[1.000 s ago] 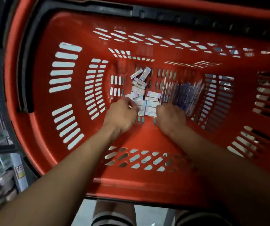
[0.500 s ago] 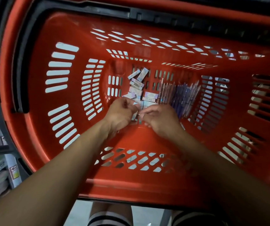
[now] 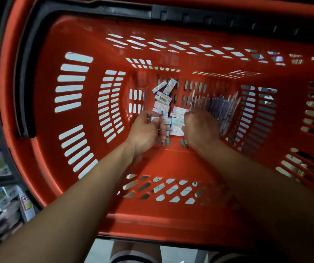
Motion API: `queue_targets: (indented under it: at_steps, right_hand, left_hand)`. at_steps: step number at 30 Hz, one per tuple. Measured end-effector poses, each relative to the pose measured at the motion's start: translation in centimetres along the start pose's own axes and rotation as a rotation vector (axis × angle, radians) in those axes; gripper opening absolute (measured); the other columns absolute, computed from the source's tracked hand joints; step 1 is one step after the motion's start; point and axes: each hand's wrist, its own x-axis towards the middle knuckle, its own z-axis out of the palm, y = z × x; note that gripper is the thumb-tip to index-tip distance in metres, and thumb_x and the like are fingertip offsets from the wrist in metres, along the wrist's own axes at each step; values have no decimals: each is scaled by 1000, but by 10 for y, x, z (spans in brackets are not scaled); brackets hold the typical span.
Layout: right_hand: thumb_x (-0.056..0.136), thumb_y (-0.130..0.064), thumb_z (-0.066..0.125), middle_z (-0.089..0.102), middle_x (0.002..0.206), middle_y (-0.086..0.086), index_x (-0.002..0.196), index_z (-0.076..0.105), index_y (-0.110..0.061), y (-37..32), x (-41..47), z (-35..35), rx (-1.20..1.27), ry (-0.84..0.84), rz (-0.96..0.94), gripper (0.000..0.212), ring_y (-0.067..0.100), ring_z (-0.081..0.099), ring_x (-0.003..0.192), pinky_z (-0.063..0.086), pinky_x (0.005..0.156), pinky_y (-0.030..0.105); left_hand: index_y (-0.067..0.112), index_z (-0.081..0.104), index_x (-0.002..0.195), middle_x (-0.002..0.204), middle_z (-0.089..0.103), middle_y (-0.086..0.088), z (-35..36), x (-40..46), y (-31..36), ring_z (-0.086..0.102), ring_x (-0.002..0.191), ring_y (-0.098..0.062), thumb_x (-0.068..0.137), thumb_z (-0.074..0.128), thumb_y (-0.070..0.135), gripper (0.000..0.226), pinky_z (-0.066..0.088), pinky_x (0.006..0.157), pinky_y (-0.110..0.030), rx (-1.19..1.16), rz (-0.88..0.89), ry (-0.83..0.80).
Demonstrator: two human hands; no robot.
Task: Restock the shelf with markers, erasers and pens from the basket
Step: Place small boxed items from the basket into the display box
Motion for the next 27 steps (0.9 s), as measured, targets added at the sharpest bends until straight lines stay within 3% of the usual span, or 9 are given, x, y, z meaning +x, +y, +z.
queue_targets:
  at_steps: [4,7,10,12,16,18,21,23,27]
  right_hand:
    - [95,-16,67,69,88,7,102,71,-17,6,-6,7,77,-6,16,8,28,70,80,57,64,35]
    - [92,-27,73,69,88,-3,97,67,-25,11,-13,9,370,-52,101,8,15,64,77,50,64,27]
    - [84,-33,84,67,81,-18,86,63,-38,5,-22,-6,794,-174,197,22,-5,63,75,45,61,17]
    - [81,-31,87,72,79,-14,85,66,-36,-6,-31,-17,1012,-229,223,22,-2,69,72,52,61,16]
    - [87,-14,83,77,76,-6,95,74,-20,-20,-46,-28,1269,-317,239,14,7,75,67,55,60,17]
    - [89,-15,80,77,75,-6,99,77,-19,-20,-46,-30,1264,-319,239,11,7,75,68,55,62,18]
    - [92,-30,76,73,78,-16,97,78,-28,-12,-36,-26,1017,-193,198,6,-3,68,73,48,62,12]
    - [95,-31,70,72,88,-16,96,77,-29,-4,-26,-22,839,-67,174,7,-1,65,80,49,67,20]
    - [96,-28,69,71,108,3,109,74,-21,5,-4,-8,487,74,60,16,20,65,94,51,77,31]
  left_hand:
    - [11,61,108,91,66,-13,-2,-1,3,70,86,-24,106,38,-8,30,57,64,-27,-36,-22,15]
    - [12,60,104,94,67,-18,-4,-4,6,71,93,-30,98,37,-13,34,58,67,-32,-87,-78,36]
    - [6,62,117,100,75,-24,-5,-5,8,71,84,-25,106,46,9,20,59,65,-33,-79,-80,43]
    - [8,66,125,97,79,-15,-5,-5,8,72,82,-21,107,48,24,30,59,67,-34,-48,-79,15]
    - [10,73,118,111,79,-12,-2,-8,10,74,108,-34,107,49,31,34,58,99,-52,40,-78,-70]
    - [7,72,118,114,78,-10,-2,-9,8,74,108,-29,109,50,21,28,60,98,-51,58,-60,-71]
    - [9,66,119,99,76,-5,-2,-11,9,74,79,-13,112,46,20,24,65,67,-35,26,-76,-51]
    - [10,65,117,84,68,-5,-2,-12,11,65,65,-12,112,42,20,25,56,51,-29,48,-71,-40]
    - [7,62,109,72,57,-7,1,-14,12,52,52,-14,114,34,16,30,38,42,-22,8,8,-36]
